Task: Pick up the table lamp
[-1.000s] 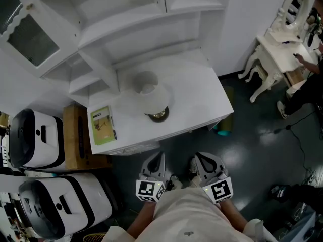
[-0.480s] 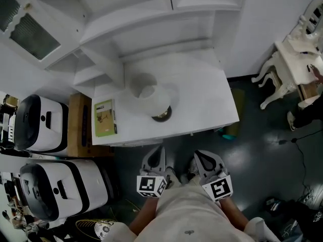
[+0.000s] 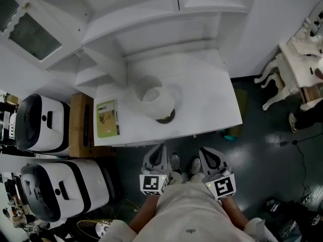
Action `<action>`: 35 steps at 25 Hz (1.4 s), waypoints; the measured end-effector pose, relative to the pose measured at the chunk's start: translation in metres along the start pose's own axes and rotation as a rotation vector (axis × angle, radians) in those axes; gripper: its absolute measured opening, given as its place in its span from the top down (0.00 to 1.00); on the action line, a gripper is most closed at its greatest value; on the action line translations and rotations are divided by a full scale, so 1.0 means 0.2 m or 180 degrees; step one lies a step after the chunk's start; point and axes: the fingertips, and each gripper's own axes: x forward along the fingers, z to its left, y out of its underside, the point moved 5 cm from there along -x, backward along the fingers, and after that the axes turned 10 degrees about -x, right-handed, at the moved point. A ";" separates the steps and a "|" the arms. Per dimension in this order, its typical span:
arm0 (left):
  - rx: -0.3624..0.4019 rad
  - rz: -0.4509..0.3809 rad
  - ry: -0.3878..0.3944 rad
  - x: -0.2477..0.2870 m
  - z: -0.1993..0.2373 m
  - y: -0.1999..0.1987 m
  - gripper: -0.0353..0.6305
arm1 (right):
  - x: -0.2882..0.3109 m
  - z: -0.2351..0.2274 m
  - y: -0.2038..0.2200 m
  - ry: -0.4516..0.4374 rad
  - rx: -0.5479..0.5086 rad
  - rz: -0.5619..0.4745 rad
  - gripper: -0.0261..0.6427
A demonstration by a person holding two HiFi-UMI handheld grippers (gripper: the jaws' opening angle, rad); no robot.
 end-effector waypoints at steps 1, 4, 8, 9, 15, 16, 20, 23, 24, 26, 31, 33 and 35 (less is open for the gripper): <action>0.0010 -0.0006 0.0004 0.01 0.02 0.00 0.93 | 0.01 0.00 -0.01 0.0017 -0.0023 -0.0002 0.94; 0.0041 -0.0023 0.0035 0.03 0.07 -0.01 0.93 | 0.03 0.00 -0.04 0.0087 -0.0067 0.0012 0.94; 0.0133 -0.0014 0.0094 0.08 0.14 0.00 0.93 | 0.06 0.01 -0.06 0.0182 -0.0089 0.0057 0.94; 0.0149 -0.0006 0.0104 0.09 0.16 0.00 0.93 | 0.07 0.02 -0.06 0.0206 -0.0103 0.0069 0.94; 0.0184 -0.0031 0.0202 0.19 0.25 0.04 0.91 | 0.07 0.04 -0.05 0.0349 -0.0186 0.0211 0.94; 0.0199 -0.0031 0.0212 0.21 0.26 0.04 0.88 | 0.07 0.04 -0.05 0.0369 -0.0188 0.0236 0.94; 0.0280 0.0000 0.0245 0.29 0.31 0.08 0.76 | 0.07 0.04 -0.05 0.0470 -0.0162 0.0330 0.94; 0.0308 0.0000 0.0289 0.34 0.35 0.11 0.69 | 0.06 0.04 -0.04 0.0565 -0.0141 0.0382 0.94; 0.0298 -0.0007 0.0295 0.36 0.36 0.13 0.67 | 0.06 0.04 -0.04 0.0591 -0.0137 0.0400 0.94; 0.0272 -0.0018 0.0290 0.40 0.39 0.17 0.62 | 0.06 0.04 -0.02 0.0626 -0.0134 0.0451 0.94; 0.0334 -0.0040 0.0257 0.50 0.45 0.24 0.53 | 0.04 0.04 0.01 0.0738 -0.0104 0.0552 0.94; 0.0355 -0.0096 0.0214 0.55 0.48 0.26 0.49 | 0.03 0.04 0.02 0.0790 -0.0069 0.0609 0.94; 0.0361 -0.0136 0.0168 0.60 0.52 0.27 0.46 | 0.02 0.04 0.03 0.0834 -0.0046 0.0660 0.94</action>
